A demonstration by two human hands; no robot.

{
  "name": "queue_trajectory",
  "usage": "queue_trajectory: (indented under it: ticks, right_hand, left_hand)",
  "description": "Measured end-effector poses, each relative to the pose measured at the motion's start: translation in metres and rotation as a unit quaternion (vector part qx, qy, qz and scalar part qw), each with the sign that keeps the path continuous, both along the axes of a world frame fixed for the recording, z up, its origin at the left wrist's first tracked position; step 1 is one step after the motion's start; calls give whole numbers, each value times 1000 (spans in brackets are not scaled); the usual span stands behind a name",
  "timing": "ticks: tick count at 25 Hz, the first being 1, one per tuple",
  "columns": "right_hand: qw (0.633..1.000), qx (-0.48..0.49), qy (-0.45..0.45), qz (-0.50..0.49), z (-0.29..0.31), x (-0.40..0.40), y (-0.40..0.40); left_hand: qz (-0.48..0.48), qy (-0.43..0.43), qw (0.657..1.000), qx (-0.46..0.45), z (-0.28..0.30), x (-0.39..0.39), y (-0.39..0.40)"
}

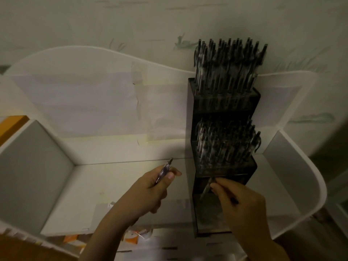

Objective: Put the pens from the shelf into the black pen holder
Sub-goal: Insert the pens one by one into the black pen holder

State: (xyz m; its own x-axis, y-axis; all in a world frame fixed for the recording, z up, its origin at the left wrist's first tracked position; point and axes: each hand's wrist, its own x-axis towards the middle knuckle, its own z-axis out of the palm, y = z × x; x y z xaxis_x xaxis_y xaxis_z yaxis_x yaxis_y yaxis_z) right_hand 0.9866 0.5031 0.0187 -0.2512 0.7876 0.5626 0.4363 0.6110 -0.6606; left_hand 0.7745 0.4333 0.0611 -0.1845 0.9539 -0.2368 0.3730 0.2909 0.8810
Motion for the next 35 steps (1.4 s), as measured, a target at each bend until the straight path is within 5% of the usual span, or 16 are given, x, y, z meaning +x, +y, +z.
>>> queue_trajectory:
  ticks: [12,24,35]
  right_hand:
    - [997,30,-64,21,-11,-6,0]
    - [980,-93,-148,94,-26,3,11]
    - [984,-169,-14,50,-15,18,-1]
  left_hand:
    - [17,-32,999,17,-3,-7,-1]
    - [-29,-86,996,1,-7,0,2]
    - [-109,-69,991,39,-3,8,5]
